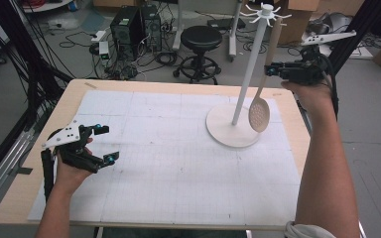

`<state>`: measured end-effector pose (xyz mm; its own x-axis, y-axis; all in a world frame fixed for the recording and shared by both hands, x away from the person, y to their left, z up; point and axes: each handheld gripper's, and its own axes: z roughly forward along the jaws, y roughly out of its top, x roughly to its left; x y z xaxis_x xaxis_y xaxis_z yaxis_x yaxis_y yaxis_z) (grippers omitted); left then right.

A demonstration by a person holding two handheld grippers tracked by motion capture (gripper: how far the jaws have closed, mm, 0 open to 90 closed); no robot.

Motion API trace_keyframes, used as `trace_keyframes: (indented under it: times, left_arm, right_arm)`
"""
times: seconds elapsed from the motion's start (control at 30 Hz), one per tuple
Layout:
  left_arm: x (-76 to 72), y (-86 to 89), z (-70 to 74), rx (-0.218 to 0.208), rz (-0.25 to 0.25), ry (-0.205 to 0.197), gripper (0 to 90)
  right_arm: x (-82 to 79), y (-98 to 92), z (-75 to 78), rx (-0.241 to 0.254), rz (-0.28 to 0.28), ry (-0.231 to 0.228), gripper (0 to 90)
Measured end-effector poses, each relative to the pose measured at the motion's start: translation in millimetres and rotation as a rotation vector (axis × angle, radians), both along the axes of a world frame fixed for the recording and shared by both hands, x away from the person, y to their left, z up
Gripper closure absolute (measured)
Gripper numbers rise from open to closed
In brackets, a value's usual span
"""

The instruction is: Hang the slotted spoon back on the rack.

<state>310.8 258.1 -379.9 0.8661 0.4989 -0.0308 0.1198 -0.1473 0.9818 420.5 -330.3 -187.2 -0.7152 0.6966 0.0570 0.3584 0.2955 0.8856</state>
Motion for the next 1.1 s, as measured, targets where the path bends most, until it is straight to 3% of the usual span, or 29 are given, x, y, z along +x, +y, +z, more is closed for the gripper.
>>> trace_keyframes:
  times: [0.23,0.3,0.37,0.47,1.1]
  left_arm:
    - [-0.1,0.3,-0.4,0.000,0.001,0.001,1.7]
    - [-0.2,0.3,-0.4,0.001,0.000,0.002,1.7]
    - [-0.3,0.0,-0.5,0.002,-0.001,0.004,1.7]
    - [-0.3,-0.6,-0.8,0.007,-0.001,0.005,1.7]
    - [-0.7,-0.9,-0.6,0.009,-0.003,0.005,1.7]
  right_arm:
    - [1.7,0.2,-2.2,0.015,-0.019,0.011,73.8]
    - [1.1,-1.1,-3.0,0.052,-0.022,0.002,64.5]
    - [-0.1,-3.1,-3.8,0.075,-0.011,-0.006,62.4]
    - [-3.4,-3.8,-6.2,0.050,-0.004,0.001,60.1]
    - [-29.8,4.8,-6.5,0.077,0.085,-0.065,53.2]
